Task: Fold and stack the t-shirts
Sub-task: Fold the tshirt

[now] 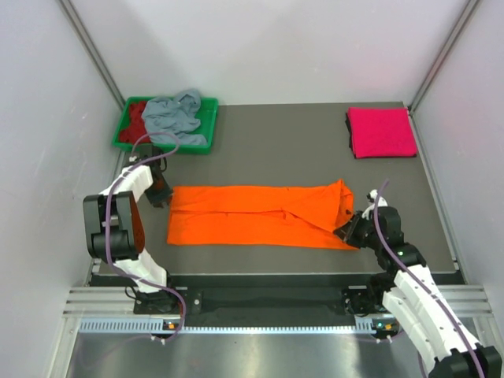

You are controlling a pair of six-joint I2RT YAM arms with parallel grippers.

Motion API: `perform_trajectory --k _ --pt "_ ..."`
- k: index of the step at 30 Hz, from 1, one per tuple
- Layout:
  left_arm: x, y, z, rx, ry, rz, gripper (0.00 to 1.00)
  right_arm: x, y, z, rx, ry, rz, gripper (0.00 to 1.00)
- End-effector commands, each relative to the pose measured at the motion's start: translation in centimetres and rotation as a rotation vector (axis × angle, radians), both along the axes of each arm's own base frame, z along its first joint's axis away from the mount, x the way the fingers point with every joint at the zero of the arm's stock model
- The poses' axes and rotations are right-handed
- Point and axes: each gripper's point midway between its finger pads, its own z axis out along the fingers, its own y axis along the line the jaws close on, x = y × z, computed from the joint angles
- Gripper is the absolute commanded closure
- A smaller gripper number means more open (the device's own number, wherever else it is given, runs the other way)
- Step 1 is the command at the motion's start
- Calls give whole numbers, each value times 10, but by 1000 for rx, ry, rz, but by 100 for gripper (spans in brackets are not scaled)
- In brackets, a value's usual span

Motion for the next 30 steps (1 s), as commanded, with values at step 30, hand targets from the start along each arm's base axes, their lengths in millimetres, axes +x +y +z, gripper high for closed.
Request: perform_trajectory --k 30 --pt "26 -17 18 38 -49 -20 76 17 -15 42 -55 34 -126 70"
